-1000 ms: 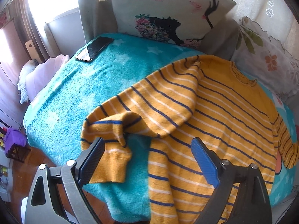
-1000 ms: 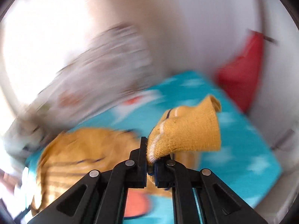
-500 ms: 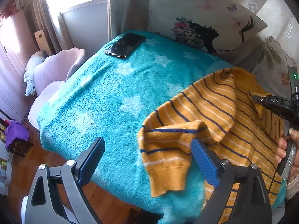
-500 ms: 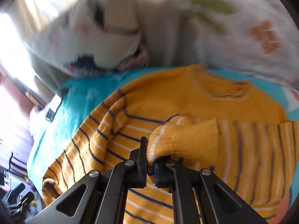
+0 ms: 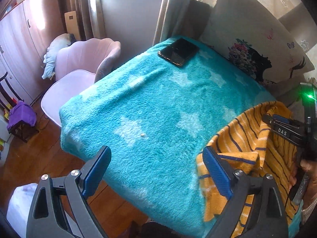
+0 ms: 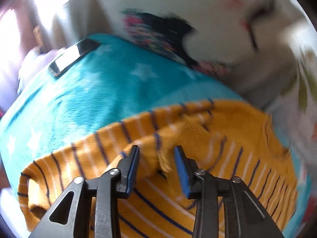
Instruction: Fold small clothes
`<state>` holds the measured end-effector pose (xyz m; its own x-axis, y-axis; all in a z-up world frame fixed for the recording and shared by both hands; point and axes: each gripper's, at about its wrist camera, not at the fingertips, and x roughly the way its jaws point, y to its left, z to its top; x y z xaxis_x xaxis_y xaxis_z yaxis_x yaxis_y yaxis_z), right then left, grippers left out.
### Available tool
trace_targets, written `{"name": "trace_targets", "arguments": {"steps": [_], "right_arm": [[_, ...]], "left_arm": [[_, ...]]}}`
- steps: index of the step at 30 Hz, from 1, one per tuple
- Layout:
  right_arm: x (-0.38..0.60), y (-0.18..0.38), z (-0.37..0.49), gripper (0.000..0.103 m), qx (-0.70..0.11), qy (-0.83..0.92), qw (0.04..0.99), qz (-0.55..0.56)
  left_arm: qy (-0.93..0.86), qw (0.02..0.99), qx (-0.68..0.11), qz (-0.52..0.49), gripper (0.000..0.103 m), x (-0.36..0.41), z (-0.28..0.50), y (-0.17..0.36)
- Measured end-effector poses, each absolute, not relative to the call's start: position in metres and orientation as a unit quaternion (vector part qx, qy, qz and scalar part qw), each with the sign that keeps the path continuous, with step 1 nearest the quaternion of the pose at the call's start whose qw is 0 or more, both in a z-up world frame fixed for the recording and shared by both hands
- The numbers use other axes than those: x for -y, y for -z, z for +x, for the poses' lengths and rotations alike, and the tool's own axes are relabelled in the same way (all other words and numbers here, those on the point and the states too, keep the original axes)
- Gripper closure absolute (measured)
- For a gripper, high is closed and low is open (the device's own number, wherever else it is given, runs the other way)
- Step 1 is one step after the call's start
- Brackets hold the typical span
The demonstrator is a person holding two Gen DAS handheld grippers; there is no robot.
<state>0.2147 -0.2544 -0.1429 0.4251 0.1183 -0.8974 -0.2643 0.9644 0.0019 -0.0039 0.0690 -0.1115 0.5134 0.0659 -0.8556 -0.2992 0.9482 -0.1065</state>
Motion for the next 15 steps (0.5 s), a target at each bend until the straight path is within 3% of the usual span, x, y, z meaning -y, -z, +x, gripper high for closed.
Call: {"name": "trace_targets", "arguments": {"steps": [7,15], "right_arm": [[0.224,0.112,0.185,0.052,-0.505,-0.225,0.833,-0.018],[0.147,0.120,0.097,0.045,-0.512,-0.378,0.767,-0.086]], "left_arm": [[-0.156,0.856,-0.473,-0.138,0.010,-0.108,-0.019,0.110],[-0.186,0.845,-0.475,-0.159,0.010,-0.136,-0.029,0.117]]}}
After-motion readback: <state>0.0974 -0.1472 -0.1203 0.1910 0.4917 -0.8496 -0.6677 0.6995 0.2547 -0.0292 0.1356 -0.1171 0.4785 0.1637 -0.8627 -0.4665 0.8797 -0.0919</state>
